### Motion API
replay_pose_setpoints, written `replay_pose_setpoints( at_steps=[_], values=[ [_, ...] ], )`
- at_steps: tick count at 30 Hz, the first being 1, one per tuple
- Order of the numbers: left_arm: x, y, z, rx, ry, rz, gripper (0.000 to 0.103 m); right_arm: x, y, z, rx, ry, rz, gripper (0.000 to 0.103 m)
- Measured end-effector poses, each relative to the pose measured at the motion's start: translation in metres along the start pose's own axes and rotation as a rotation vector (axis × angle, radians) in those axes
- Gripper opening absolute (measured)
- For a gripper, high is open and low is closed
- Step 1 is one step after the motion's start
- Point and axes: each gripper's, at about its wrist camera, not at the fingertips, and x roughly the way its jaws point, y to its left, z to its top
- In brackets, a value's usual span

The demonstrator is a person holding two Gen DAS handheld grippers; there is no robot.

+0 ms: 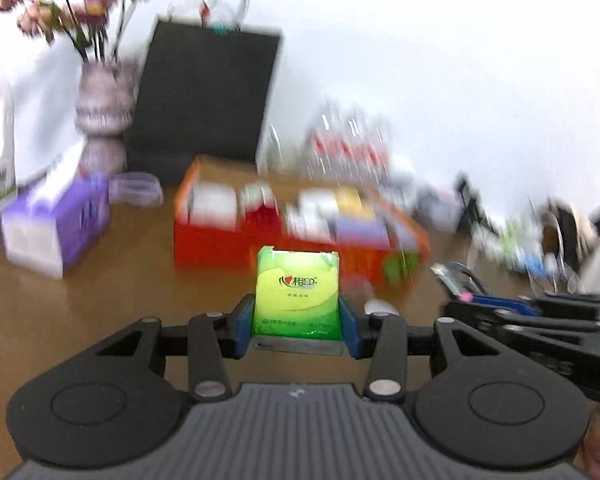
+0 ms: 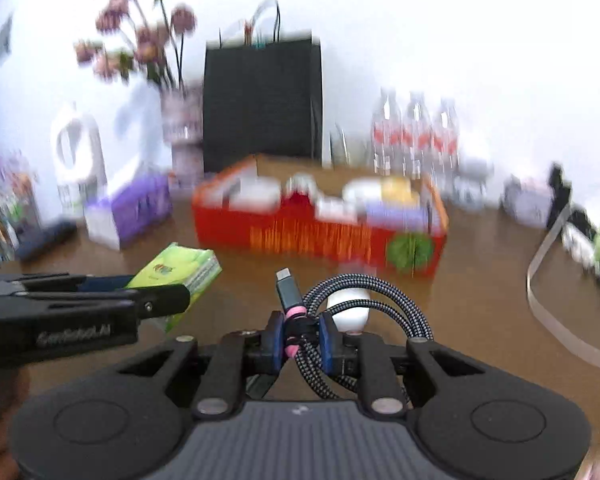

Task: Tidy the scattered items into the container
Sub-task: 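Carry the tissue pack and cable into the box and open both tools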

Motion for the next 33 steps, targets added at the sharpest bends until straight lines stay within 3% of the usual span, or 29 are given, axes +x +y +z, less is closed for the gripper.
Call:
replay_pose_setpoints(
  at_steps=[2,4,6,8,11,14,18,20,22,23,25,29,33],
  values=[
    [0.037,0.005,0.037,-0.030,0.016,-0.010,0.045,0.009,-0.015,0.036,-0.014,-0.044,0.004,0.017],
    [0.091,0.007,0.068,-0.050,0.111,-0.035,0.045,0.035,-0.036,0.080,-0.004,-0.044,0.053,0.017],
    [0.145,0.007,0.083,-0.045,0.208,0.021,0.045,0.078,-0.056,0.119,0.013,0.016,0.123,0.017],
    [0.187,0.008,0.085,-0.027,0.275,0.114,0.045,0.127,-0.070,0.146,0.013,0.106,0.139,0.017],
    [0.224,0.013,0.077,-0.009,0.357,0.160,0.045,0.205,-0.084,0.159,0.015,0.258,0.076,0.017],
    [0.245,0.017,0.068,0.008,0.418,0.171,0.046,0.253,-0.097,0.148,0.048,0.369,0.032,0.017],
    [0.253,0.025,0.057,-0.002,0.457,0.172,0.048,0.287,-0.097,0.121,0.050,0.476,0.033,0.018],
    [0.253,0.022,0.054,0.041,0.464,0.177,0.051,0.291,-0.100,0.111,0.082,0.493,0.045,0.019],
    [0.252,0.020,0.056,0.045,0.494,0.165,0.063,0.292,-0.100,0.108,0.079,0.498,0.050,0.020],
    [0.249,0.020,0.059,0.030,0.509,0.149,0.064,0.291,-0.101,0.109,0.078,0.508,0.052,0.020],
    [0.237,0.019,0.069,0.009,0.506,0.135,0.064,0.287,-0.102,0.112,0.094,0.547,0.046,0.031],
    [0.195,0.014,0.107,0.026,0.444,0.179,0.070,0.247,-0.107,0.131,0.141,0.499,0.054,0.046],
    [0.161,0.020,0.153,-0.038,0.487,0.231,0.082,0.189,-0.114,0.172,0.183,0.456,0.014,0.059]
  ],
)
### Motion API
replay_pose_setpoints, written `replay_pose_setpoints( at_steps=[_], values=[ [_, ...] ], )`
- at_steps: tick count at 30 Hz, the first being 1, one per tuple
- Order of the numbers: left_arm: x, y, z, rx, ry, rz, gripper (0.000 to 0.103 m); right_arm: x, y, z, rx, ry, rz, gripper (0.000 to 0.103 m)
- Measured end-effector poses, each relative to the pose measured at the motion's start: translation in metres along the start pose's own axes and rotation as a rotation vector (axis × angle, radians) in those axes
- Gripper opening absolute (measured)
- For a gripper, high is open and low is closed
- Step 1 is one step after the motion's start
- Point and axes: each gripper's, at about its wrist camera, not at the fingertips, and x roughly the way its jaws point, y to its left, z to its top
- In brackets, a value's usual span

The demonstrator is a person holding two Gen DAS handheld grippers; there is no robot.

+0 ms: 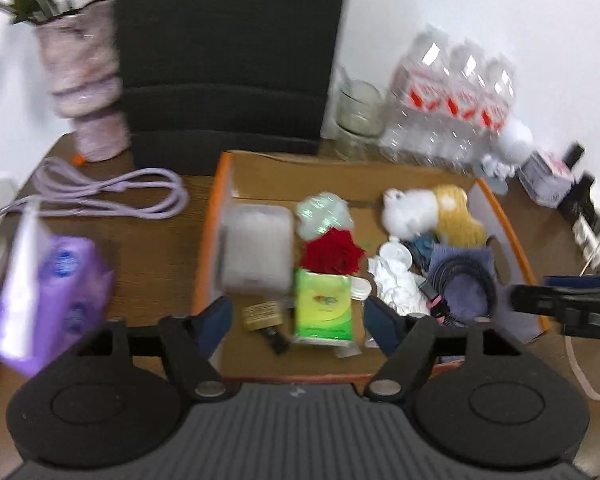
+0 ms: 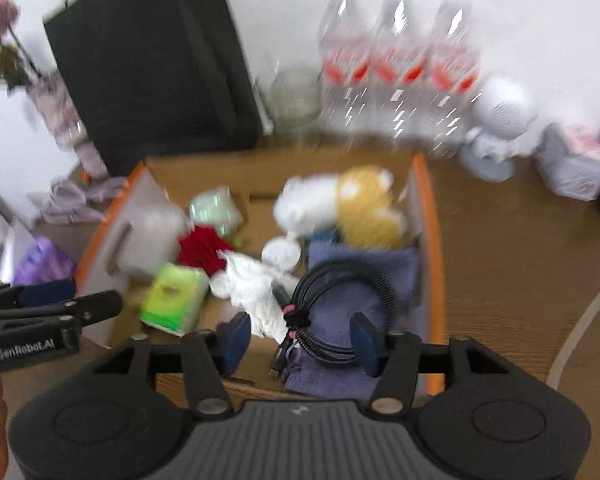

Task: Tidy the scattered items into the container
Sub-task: 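Carry the tissue pack and cable into the box and open both tools, then move both tools back toward the white bottle cap on the desk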

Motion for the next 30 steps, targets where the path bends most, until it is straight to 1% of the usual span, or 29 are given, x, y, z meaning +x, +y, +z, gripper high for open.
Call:
replay_pose_setpoints(
  at_steps=[1,2,3,4,6,8,9,11,13,14,15,16,17,18,20,23,27,28,30],
  values=[
    [-0.012,0.004,0.005,-0.022,0.011,0.005,0.085,-0.019,0.001,0.005,0.000,-0.012,-0.028,0.070],
    [-0.026,0.006,0.009,-0.034,0.009,0.005,0.086,-0.038,0.003,0.008,0.001,-0.024,-0.057,0.077],
    [-0.042,0.008,0.011,-0.038,-0.009,0.005,0.090,-0.057,0.005,0.010,0.001,-0.044,-0.081,0.088],
    [-0.058,0.009,0.012,-0.038,-0.037,0.008,0.095,-0.074,0.007,0.012,-0.004,-0.065,-0.092,0.090],
    [-0.087,0.008,0.010,-0.023,-0.101,0.015,0.101,-0.106,0.009,0.012,-0.002,-0.106,-0.098,0.090],
    [-0.104,0.006,0.003,0.000,-0.140,0.014,0.102,-0.126,0.011,0.009,-0.002,-0.133,-0.080,0.091],
    [-0.110,0.005,-0.002,0.007,-0.158,0.015,0.102,-0.132,0.013,0.005,-0.009,-0.146,-0.069,0.094],
    [-0.119,0.003,-0.013,0.015,-0.214,0.014,0.103,-0.135,0.017,-0.003,-0.024,-0.160,-0.059,0.094],
    [-0.132,0.002,-0.031,0.034,-0.327,0.027,0.103,-0.139,0.024,-0.012,-0.029,-0.199,-0.052,0.094],
    [-0.140,0.000,-0.043,0.055,-0.408,0.027,0.103,-0.143,0.027,-0.016,-0.030,-0.232,-0.049,0.094],
    [-0.146,-0.001,-0.056,0.088,-0.490,0.020,0.103,-0.149,0.031,-0.024,-0.032,-0.291,-0.045,0.094],
    [-0.149,-0.003,-0.066,0.124,-0.545,0.013,0.103,-0.154,0.034,-0.032,-0.033,-0.346,-0.040,0.096],
    [-0.151,-0.004,-0.076,0.160,-0.577,0.009,0.103,-0.157,0.036,-0.041,-0.033,-0.409,-0.032,0.098],
    [-0.151,-0.006,-0.085,0.187,-0.593,0.008,0.103,-0.158,0.038,-0.054,-0.041,-0.481,-0.023,0.100],
    [-0.150,-0.007,-0.097,0.195,-0.610,0.006,0.103,-0.154,0.041,-0.069,-0.070,-0.542,-0.016,0.100],
    [-0.148,-0.006,-0.105,0.186,-0.603,0.001,0.103,-0.147,0.048,-0.082,-0.084,-0.561,-0.022,0.100],
    [-0.149,0.001,-0.119,0.160,-0.592,0.006,0.103,-0.147,0.051,-0.092,-0.058,-0.566,-0.010,0.100],
    [-0.150,0.002,-0.128,0.151,-0.592,0.013,0.103,-0.148,0.051,-0.095,-0.056,-0.566,-0.015,0.100],
    [-0.154,0.005,-0.160,0.134,-0.610,0.040,0.103,-0.151,0.052,-0.112,-0.059,-0.573,-0.050,0.100]
  ],
)
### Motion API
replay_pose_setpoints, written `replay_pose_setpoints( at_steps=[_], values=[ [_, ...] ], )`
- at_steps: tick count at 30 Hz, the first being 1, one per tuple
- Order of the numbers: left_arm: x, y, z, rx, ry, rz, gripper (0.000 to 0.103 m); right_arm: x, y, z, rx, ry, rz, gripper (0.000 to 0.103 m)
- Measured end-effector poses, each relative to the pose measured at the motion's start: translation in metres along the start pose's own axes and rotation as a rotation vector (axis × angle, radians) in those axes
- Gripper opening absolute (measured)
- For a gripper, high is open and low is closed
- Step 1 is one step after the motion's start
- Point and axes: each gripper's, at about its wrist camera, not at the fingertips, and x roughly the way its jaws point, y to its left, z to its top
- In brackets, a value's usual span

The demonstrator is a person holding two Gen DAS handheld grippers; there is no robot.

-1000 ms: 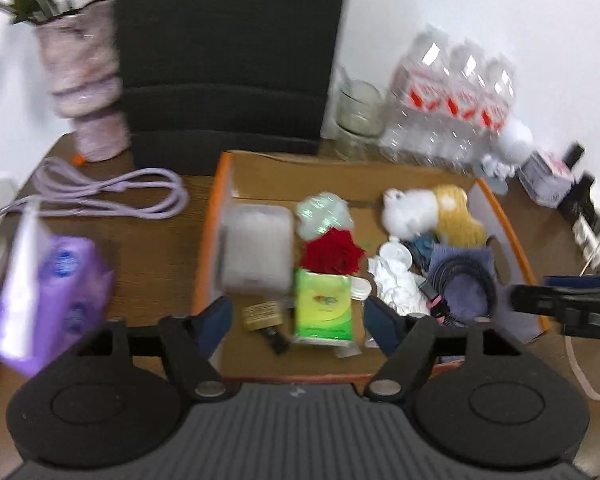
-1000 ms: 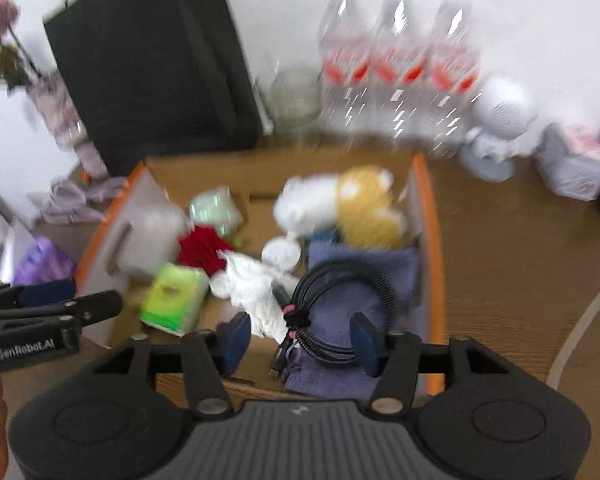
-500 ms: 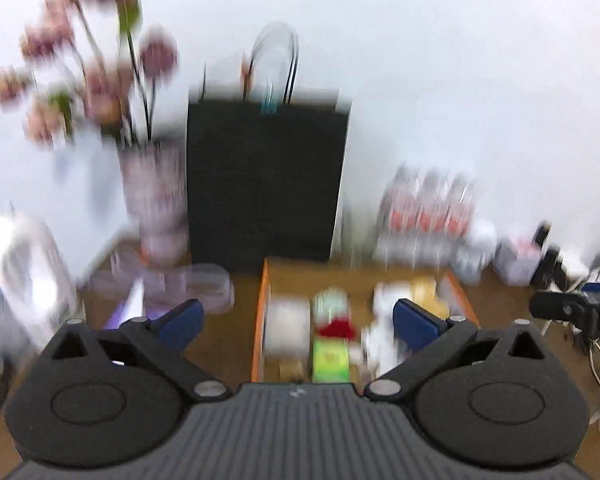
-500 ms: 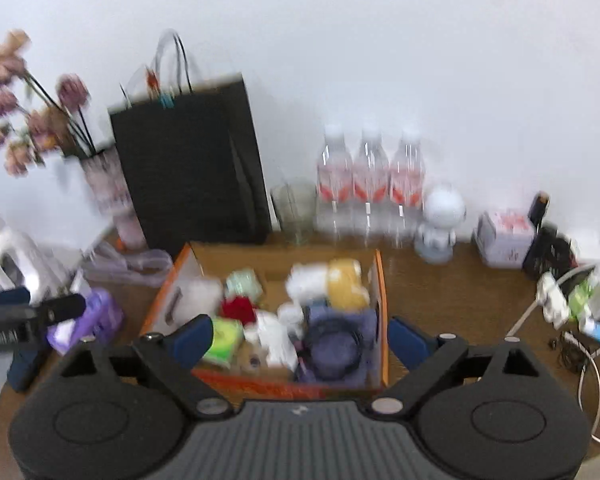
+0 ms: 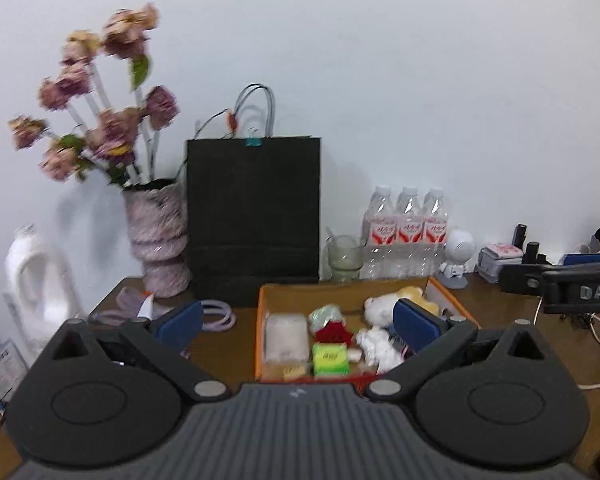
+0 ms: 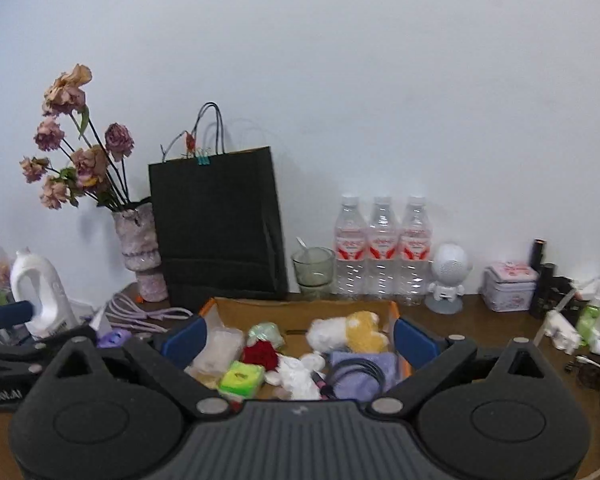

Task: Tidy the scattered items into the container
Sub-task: 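Move both tools back toward the white bottle cap on the desk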

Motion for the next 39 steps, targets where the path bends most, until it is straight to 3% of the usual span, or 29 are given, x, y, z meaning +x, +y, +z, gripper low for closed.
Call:
replay_pose_setpoints(
  at_steps=[5,9,12,16,19,21,26,28,30,33,34,39],
  values=[
    [-0.062,0.003,-0.085,0.003,-0.077,0.012,0.103,-0.056,0.000,-0.087,-0.029,-0.039,-0.006,0.102],
    [-0.081,0.009,-0.144,-0.032,0.029,-0.045,0.103,-0.092,-0.003,-0.172,-0.011,0.002,0.001,0.102],
    [-0.081,0.002,-0.165,-0.013,0.085,-0.099,0.103,-0.101,-0.007,-0.211,0.002,0.055,0.040,0.102],
    [-0.059,-0.017,-0.166,0.019,0.128,-0.145,0.103,-0.089,-0.010,-0.219,-0.003,0.095,0.035,0.093],
    [-0.026,-0.037,-0.156,0.004,0.130,-0.250,0.103,-0.075,-0.011,-0.211,-0.010,0.087,0.056,0.088],
    [0.010,-0.058,-0.148,-0.003,0.177,-0.334,0.103,-0.067,-0.018,-0.202,0.005,0.077,0.016,0.088],
    [0.079,-0.113,-0.142,0.106,0.194,-0.382,0.097,-0.059,-0.046,-0.183,0.065,0.053,-0.058,0.084],
    [0.101,-0.127,-0.143,0.138,0.230,-0.384,0.080,-0.058,-0.056,-0.182,0.074,0.058,-0.065,0.084],
    [0.116,-0.131,-0.144,0.127,0.258,-0.396,0.075,-0.051,-0.062,-0.183,0.076,0.079,-0.077,0.084],
    [0.129,-0.125,-0.148,0.092,0.316,-0.429,0.026,-0.034,-0.064,-0.184,0.082,0.109,-0.080,0.084],
    [0.129,-0.120,-0.149,0.087,0.327,-0.416,0.014,-0.027,-0.063,-0.184,0.080,0.119,-0.075,0.083],
    [0.120,-0.060,-0.146,-0.040,0.297,-0.342,0.013,0.026,-0.045,-0.169,0.014,0.175,-0.029,0.074]
  ],
)
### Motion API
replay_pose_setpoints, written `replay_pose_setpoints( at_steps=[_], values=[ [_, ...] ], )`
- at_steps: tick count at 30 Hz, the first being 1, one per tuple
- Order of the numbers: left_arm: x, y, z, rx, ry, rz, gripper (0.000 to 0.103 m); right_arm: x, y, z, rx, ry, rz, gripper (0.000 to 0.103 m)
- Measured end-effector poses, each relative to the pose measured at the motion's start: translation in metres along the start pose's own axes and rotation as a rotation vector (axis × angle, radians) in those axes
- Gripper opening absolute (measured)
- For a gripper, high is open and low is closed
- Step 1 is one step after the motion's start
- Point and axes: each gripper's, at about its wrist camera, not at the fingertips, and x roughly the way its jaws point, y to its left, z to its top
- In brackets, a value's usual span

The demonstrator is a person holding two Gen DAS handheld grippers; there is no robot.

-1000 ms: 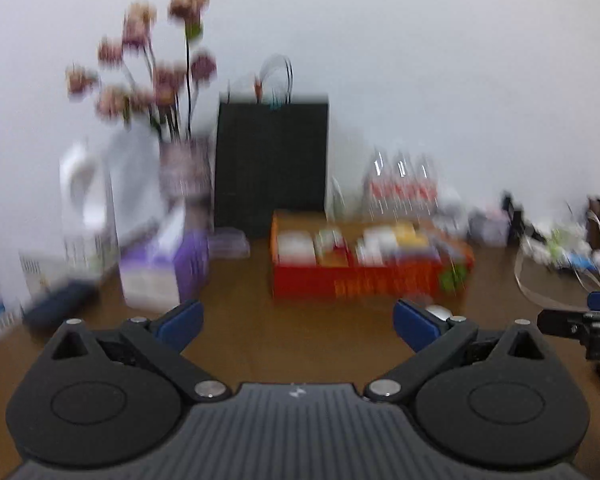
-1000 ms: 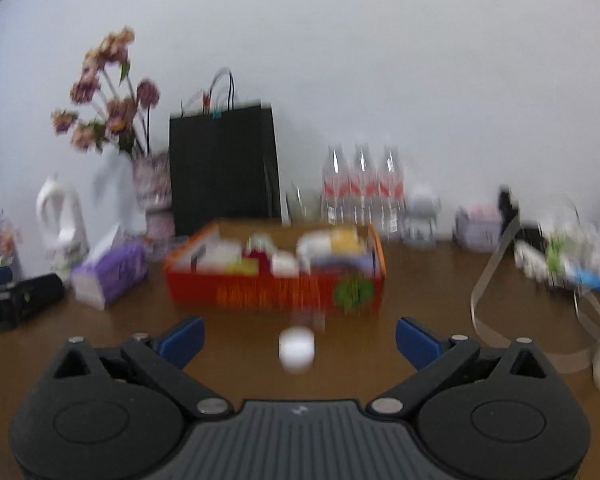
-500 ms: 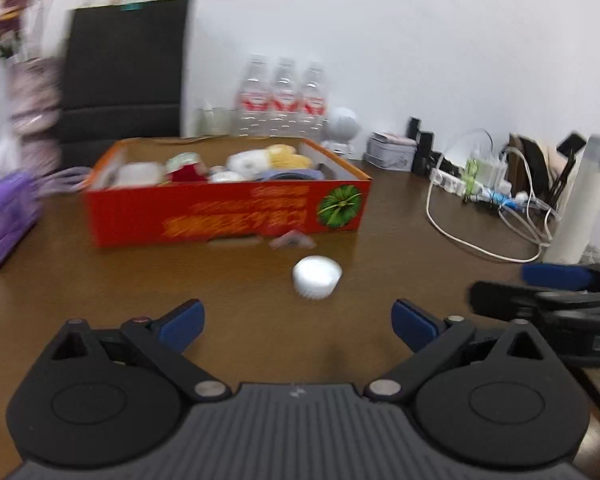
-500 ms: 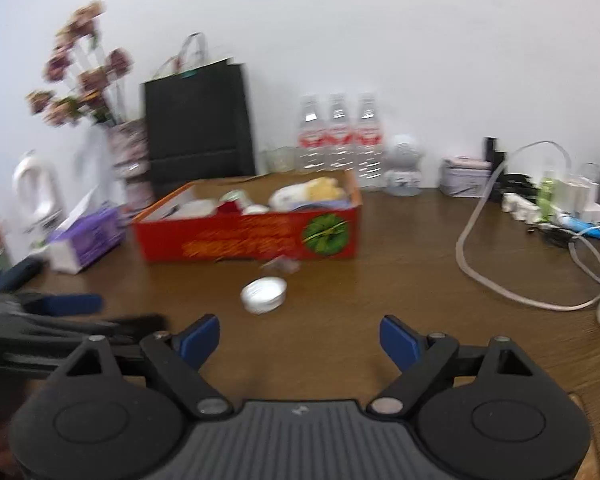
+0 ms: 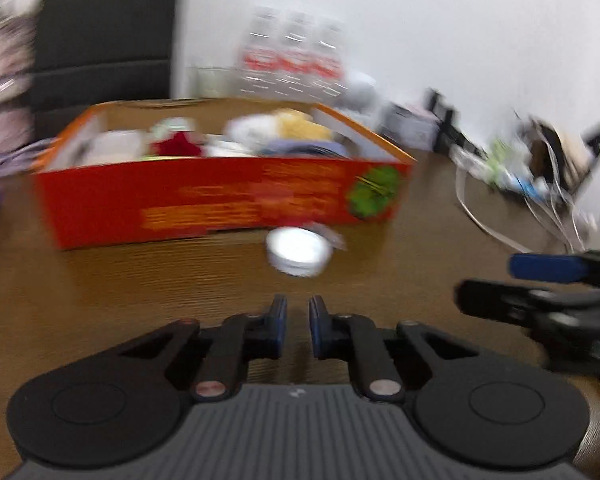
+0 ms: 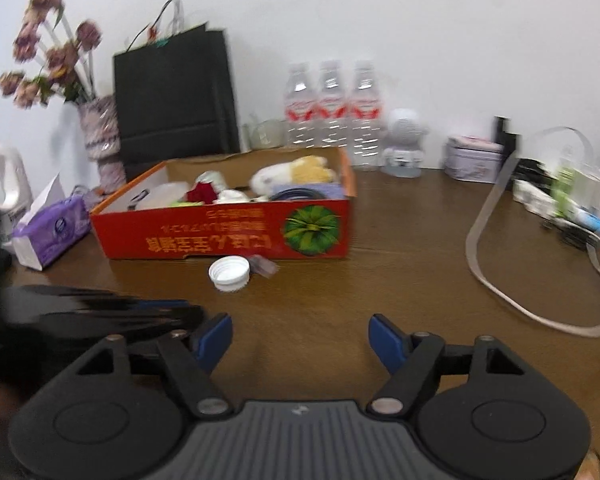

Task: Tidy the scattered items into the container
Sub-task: 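Move both tools back toward the white bottle cap on the desk, then grasp the white bottle cap with the right tool while the left tool grasps a small clear wrapper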

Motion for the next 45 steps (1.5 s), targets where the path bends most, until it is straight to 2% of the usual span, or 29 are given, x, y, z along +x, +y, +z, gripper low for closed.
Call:
replay_pose_setpoints(
  at_steps=[3,5,7,9,10,13,16,20,22,24,26,27,29,31,33,37,39,42,43,44,45],
  values=[
    [-0.005,0.028,0.002,-0.042,-0.013,0.048,0.016,0.038,0.011,0.020,-0.007,0.021,0.027,0.072],
    [-0.003,0.041,0.003,-0.056,-0.009,0.090,0.026,0.065,0.016,0.031,0.020,0.046,0.026,0.065],
    [-0.003,0.048,0.005,-0.067,0.004,0.131,0.037,0.090,0.023,0.037,0.008,0.069,0.045,0.049],
    [-0.008,0.051,0.007,-0.070,-0.015,0.114,0.051,0.109,0.029,0.040,0.013,0.077,0.035,0.039],
    [-0.011,0.051,0.007,-0.068,-0.025,0.097,0.057,0.116,0.028,0.041,0.041,0.086,0.035,0.040],
    [-0.015,0.044,0.006,-0.033,-0.043,0.066,0.068,0.128,0.022,0.042,0.122,0.094,0.063,0.038],
    [-0.010,0.031,0.004,0.027,-0.051,0.057,0.074,0.130,0.026,0.041,0.094,0.086,0.050,0.037],
    [-0.003,0.017,0.002,0.097,-0.044,0.051,0.074,0.134,0.042,0.038,-0.032,0.066,0.000,0.033],
    [0.000,0.012,0.004,0.112,-0.051,0.038,0.074,0.132,0.045,0.037,-0.061,0.053,-0.006,0.020],
    [0.004,0.007,0.006,0.136,-0.051,0.012,0.074,0.126,0.046,0.037,-0.075,0.078,0.003,0.007],
    [0.009,0.001,0.007,0.173,-0.037,-0.011,0.074,0.115,0.045,0.033,-0.077,0.108,0.042,0.007],
    [0.012,-0.001,0.006,0.184,-0.027,-0.022,0.073,0.109,0.043,0.029,-0.059,0.114,0.097,0.006],
    [0.015,-0.002,0.007,0.177,-0.019,-0.041,0.073,0.098,0.035,0.021,-0.012,0.109,0.184,0.005],
    [0.018,-0.001,0.011,0.156,-0.022,-0.051,0.073,0.087,0.021,0.016,0.039,0.112,0.214,0.004],
    [0.026,-0.004,0.019,0.135,-0.015,-0.046,0.073,0.075,0.006,0.016,0.088,0.071,0.171,0.004],
    [0.053,-0.029,0.042,0.133,-0.008,-0.014,0.072,0.069,-0.018,0.016,0.145,0.027,-0.052,0.004],
    [0.068,-0.042,0.050,0.121,-0.014,0.035,0.072,0.067,-0.026,0.015,0.177,0.007,-0.093,0.004],
    [0.093,-0.055,0.055,0.103,0.035,0.125,0.063,0.063,-0.028,0.014,0.183,-0.017,-0.136,0.004],
    [0.099,-0.056,0.055,0.092,0.056,0.136,0.053,0.063,-0.028,0.014,0.180,-0.018,-0.141,0.004],
    [0.101,-0.058,0.053,0.102,0.053,0.149,0.051,0.063,-0.028,0.013,0.179,-0.017,-0.146,0.004],
    [0.100,-0.062,0.049,0.140,0.031,0.169,0.041,0.062,-0.028,0.012,0.178,-0.014,-0.152,0.004]
  ],
)
